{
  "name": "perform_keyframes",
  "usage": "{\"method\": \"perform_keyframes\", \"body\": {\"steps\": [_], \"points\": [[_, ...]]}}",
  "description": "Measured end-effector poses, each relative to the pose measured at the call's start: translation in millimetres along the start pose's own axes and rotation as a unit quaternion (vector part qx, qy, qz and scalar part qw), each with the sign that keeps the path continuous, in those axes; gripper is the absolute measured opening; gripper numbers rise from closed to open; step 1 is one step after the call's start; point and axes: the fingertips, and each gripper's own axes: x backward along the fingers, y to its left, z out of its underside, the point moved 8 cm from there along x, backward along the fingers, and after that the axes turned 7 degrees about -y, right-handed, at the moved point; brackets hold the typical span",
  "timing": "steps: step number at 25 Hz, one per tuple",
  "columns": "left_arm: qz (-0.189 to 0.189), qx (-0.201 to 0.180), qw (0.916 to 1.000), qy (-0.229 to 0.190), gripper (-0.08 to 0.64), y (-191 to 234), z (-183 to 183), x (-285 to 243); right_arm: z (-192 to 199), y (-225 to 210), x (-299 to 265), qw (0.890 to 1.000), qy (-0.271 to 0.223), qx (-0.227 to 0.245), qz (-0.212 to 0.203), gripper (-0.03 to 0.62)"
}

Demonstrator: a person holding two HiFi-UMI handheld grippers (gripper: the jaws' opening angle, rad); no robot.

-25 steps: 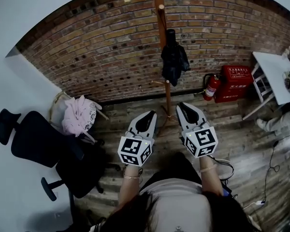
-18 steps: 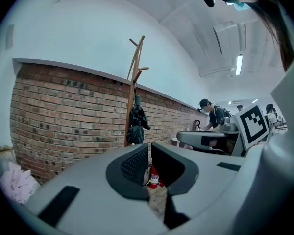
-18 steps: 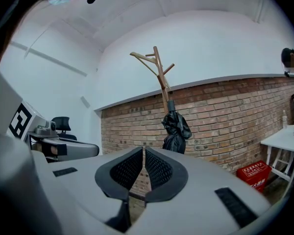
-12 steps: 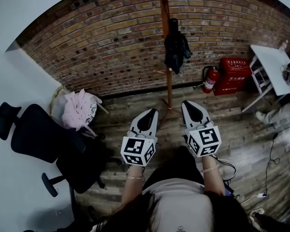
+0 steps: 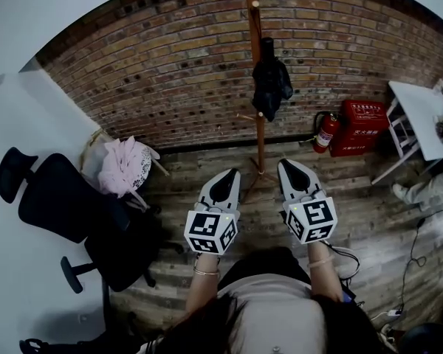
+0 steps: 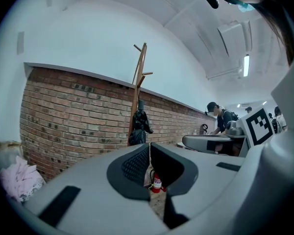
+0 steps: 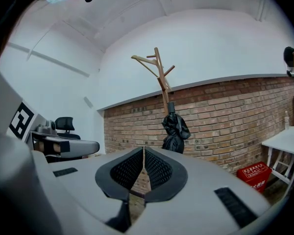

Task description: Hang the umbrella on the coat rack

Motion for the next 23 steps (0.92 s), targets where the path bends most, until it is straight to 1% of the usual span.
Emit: {"method": "perform_keyframes", "body": {"steps": [5, 13, 18, 23], "points": [[-0.011, 0.01, 0.9998, -0.009, 0.018, -19, -6, -18, -8, -23, 3, 1.0, 0.006, 0.002, -0.014, 0.043], [-0.059, 0.02, 0.9981, -0.007, 0.018, -39, -3, -40, -11, -56, 9, 0.999, 0.014, -0.005, -0.035, 0.043], [-0.068, 0.017, 0.9976, -0.003, 0.018, -57, 0, -58, -14, -77, 12, 0.999, 0.011, -0.004, -0.053, 0.04], [-0.072, 0.022, 0.9971, -0.009, 0.018, -72, 0, -77, -18, -97, 14, 0.998, 0.012, 0.01, -0.061, 0.037]]}}
